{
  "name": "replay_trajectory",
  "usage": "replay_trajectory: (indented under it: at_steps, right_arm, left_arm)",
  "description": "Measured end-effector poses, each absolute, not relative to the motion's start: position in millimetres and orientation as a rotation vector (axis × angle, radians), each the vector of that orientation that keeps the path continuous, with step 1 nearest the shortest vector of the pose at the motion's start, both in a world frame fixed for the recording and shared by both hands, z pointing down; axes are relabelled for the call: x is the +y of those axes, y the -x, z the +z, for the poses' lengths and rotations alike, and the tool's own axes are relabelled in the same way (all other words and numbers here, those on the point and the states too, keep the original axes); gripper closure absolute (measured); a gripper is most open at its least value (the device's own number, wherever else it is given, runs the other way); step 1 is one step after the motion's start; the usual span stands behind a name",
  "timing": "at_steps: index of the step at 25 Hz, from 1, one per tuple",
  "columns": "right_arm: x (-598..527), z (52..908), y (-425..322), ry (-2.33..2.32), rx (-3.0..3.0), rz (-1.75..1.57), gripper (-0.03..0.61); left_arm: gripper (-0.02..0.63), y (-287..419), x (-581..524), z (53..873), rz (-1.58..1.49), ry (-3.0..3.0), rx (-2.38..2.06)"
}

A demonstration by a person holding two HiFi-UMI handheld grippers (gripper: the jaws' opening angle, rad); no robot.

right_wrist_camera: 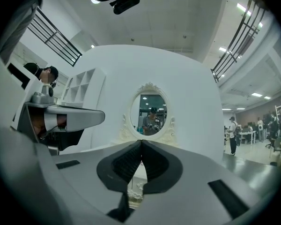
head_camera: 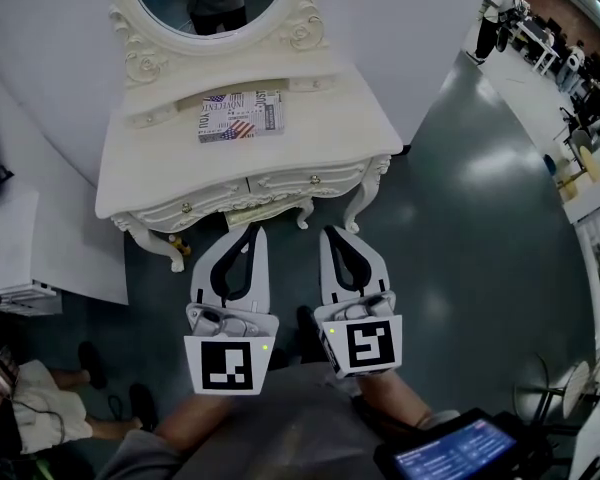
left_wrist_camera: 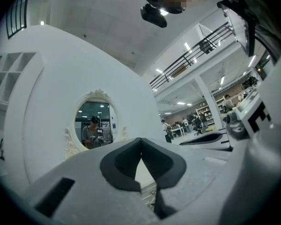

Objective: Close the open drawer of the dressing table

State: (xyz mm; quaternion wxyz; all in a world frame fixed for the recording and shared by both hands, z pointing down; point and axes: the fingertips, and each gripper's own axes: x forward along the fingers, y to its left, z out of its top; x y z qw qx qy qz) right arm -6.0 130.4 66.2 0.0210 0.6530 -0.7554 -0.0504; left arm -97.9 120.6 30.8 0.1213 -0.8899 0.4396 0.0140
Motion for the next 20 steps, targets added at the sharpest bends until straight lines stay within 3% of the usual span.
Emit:
replay_trajectory:
  at_steps: [20]
  right_arm:
    - [130.8,66.4,2.7,-2.052,-2.312,-0.143,0.565]
  left_arm:
    - [0.598,90.1,122.8,35.2,0.036,2.626,1.247]
